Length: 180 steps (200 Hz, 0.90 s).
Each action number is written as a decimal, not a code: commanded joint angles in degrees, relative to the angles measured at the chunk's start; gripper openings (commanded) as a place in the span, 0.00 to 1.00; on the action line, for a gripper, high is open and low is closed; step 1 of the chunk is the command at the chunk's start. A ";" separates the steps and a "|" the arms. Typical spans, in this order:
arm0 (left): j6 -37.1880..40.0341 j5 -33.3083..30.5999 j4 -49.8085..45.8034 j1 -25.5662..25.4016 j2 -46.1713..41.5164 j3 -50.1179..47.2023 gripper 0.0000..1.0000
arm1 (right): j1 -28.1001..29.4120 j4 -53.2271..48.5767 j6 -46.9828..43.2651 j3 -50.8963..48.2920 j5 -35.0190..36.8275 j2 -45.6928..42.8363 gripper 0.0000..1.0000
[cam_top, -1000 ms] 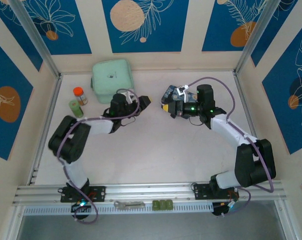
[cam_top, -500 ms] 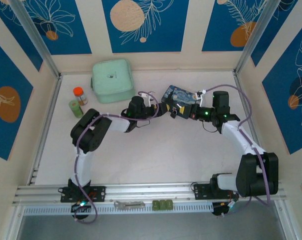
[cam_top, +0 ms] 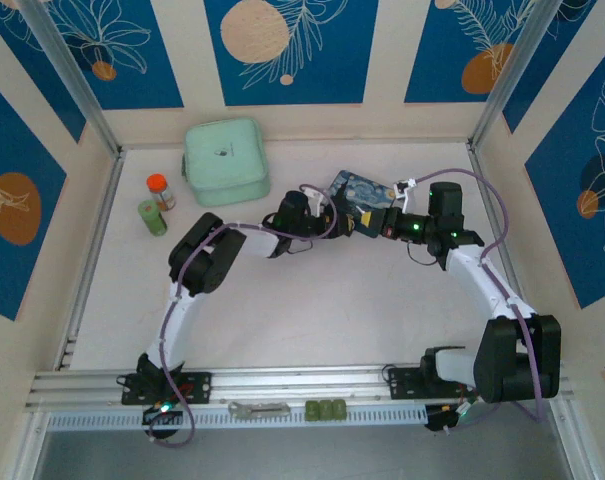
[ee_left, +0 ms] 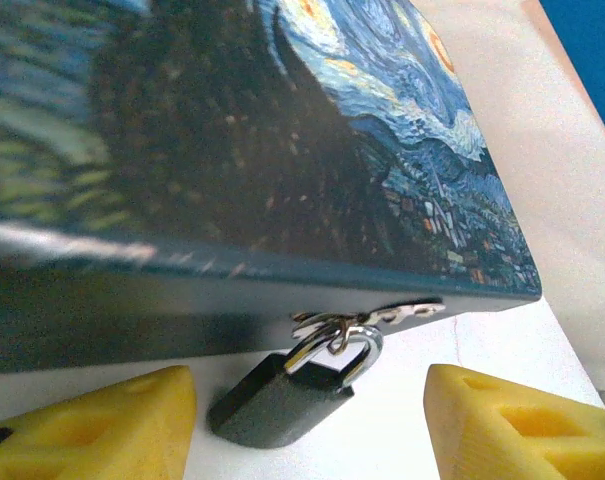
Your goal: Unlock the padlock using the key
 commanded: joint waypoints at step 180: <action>9.60 -16.14 -20.30 -5.69 3.16 6.85 0.66 | -0.85 3.80 3.31 -2.04 -0.96 1.52 0.00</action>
